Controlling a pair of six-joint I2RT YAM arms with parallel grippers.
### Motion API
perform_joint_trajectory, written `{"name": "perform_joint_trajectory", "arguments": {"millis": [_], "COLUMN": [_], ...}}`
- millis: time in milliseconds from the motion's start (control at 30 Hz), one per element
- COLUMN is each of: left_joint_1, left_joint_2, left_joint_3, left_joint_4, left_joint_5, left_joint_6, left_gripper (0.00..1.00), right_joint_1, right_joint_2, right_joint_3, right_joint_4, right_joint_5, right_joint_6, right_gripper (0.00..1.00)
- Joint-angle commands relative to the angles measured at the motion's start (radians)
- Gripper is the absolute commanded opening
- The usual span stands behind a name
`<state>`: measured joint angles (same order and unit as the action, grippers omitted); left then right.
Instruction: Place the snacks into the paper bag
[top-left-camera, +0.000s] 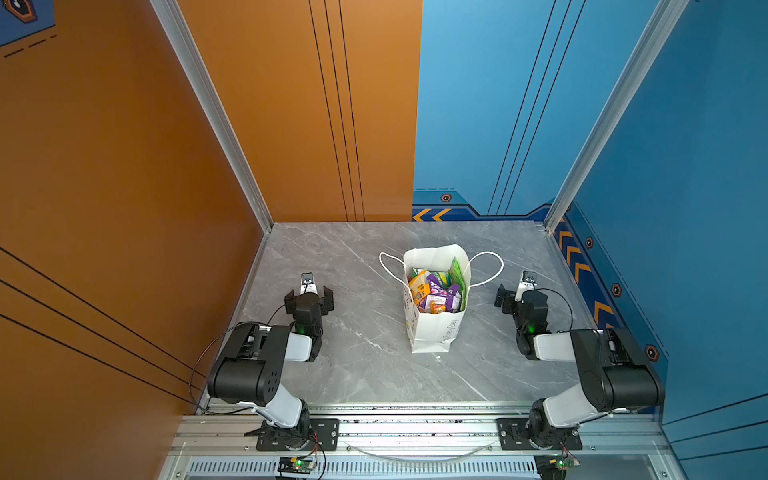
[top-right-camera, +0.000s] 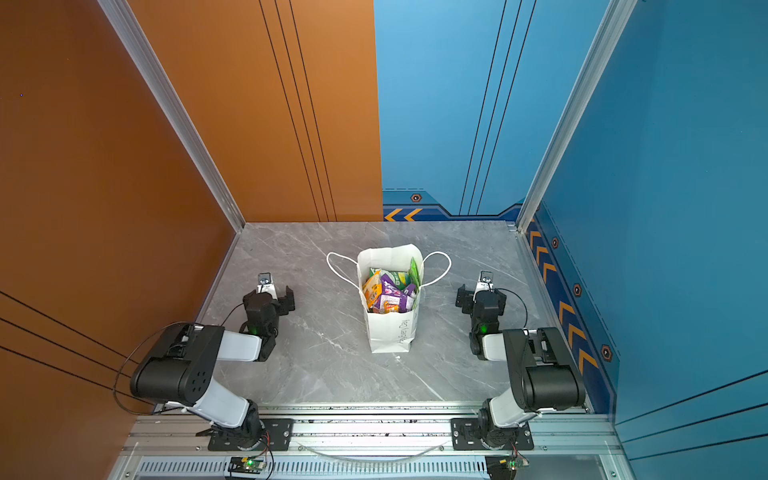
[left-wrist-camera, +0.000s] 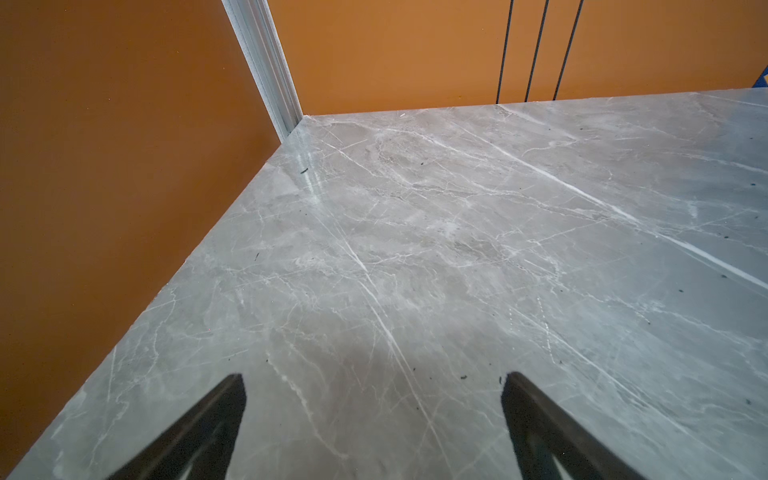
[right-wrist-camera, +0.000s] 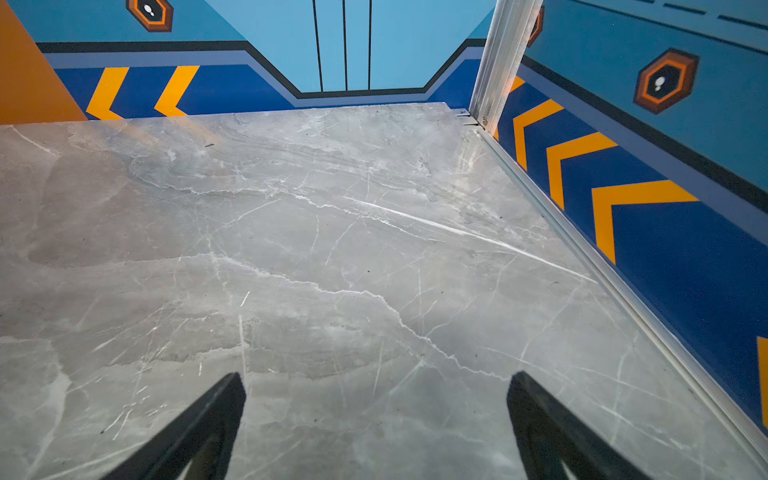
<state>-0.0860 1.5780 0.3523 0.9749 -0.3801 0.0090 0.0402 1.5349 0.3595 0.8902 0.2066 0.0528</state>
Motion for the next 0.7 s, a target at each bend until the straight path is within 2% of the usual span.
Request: {"name": "perform_joint_trajectory", "arguments": {"millis": [0, 667], "left_joint_1": [0.002, 0.002], "left_joint_2": [-0.01, -0.011], "left_joint_3": [0.006, 0.005], "left_joint_4": [0.0, 0.0], "left_joint_5": [0.016, 0.016], "left_joint_6": [-0.012, -0.011], "left_gripper": [0.98, 0.98], "right_joint_1": [0.006, 0.007], "right_joint_2": [-0.003, -0.005], "right_joint_3": [0.013, 0.014], "right_joint_4": [-0.01, -0.014], "right_joint_5": [0.019, 0.02], "right_joint_6": [0.015, 0.013], "right_gripper": [1.0, 1.0]}}
